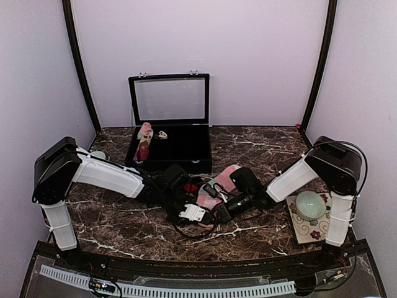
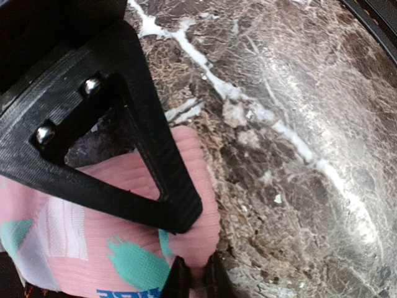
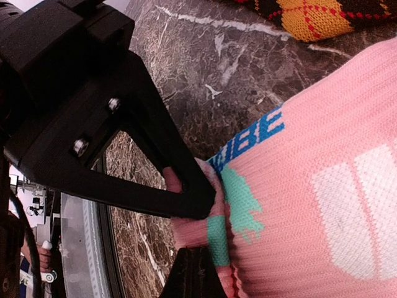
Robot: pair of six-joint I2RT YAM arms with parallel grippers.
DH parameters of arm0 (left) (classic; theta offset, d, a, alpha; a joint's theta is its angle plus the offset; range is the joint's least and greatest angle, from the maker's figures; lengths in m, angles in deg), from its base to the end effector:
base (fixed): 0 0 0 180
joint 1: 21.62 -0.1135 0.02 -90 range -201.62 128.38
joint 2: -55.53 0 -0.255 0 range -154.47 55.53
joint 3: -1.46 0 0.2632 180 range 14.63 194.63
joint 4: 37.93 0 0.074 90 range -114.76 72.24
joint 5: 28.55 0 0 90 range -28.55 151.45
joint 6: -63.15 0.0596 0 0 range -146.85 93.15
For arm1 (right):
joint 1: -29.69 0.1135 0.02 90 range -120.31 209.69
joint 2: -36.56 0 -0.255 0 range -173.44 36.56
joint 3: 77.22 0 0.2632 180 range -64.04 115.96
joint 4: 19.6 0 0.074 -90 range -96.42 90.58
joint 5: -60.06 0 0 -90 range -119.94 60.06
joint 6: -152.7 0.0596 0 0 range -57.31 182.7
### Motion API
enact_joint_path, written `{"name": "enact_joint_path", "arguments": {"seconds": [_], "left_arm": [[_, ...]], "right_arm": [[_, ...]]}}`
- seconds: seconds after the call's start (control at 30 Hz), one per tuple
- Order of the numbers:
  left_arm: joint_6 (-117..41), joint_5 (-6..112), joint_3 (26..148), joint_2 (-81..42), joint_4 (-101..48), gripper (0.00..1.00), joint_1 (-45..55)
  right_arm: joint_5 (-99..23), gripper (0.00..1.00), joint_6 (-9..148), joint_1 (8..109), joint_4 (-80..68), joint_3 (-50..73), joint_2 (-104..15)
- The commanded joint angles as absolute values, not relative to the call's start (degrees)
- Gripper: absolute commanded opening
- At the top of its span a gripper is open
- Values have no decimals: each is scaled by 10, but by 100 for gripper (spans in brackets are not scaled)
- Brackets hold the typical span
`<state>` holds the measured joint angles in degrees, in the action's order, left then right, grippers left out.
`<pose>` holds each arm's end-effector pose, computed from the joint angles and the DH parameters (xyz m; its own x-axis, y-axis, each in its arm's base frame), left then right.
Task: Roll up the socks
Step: Roll the sock at the center of the board.
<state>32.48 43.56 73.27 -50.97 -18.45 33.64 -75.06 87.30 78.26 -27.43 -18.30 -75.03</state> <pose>0.2046 -0.3271 0.1022 0.5251 0.6792 -0.5128 0.8486 -0.3718 0.3765 0.2037 0.2947 0.0595 -0.7829 -0.4431 -0.4367 -0.5891 0.3021 0.7495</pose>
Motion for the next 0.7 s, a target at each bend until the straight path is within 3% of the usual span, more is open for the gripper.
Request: {"name": "enact_joint_path", "arguments": {"seconds": [0.0, 0.1, 0.2, 0.47, 0.5, 0.53, 0.57, 0.67], "left_arm": [[329, 481, 714, -543, -156, 1, 339], [301, 460, 732, -548, -117, 0, 338], [273, 409, 757, -552, -61, 0, 332], [202, 296, 817, -596, 51, 0, 309], [197, 292, 821, -601, 59, 0, 309], [194, 286, 825, -605, 71, 0, 307], [192, 281, 830, -608, 77, 0, 306], [184, 261, 843, -617, 99, 0, 300]], "right_arm": [[-716, 2, 892, 786, -178, -214, -784], [-705, 21, 895, 787, -199, -227, -760], [-658, 34, 870, 786, -206, -243, -711], [-491, 42, 804, 787, -231, -318, -559], [-471, 52, 797, 788, -226, -324, -543], [-453, 70, 791, 788, -219, -328, -523], [-437, 96, 785, 788, -214, -332, -505], [-389, 99, 771, 789, -208, -346, -451]]}}
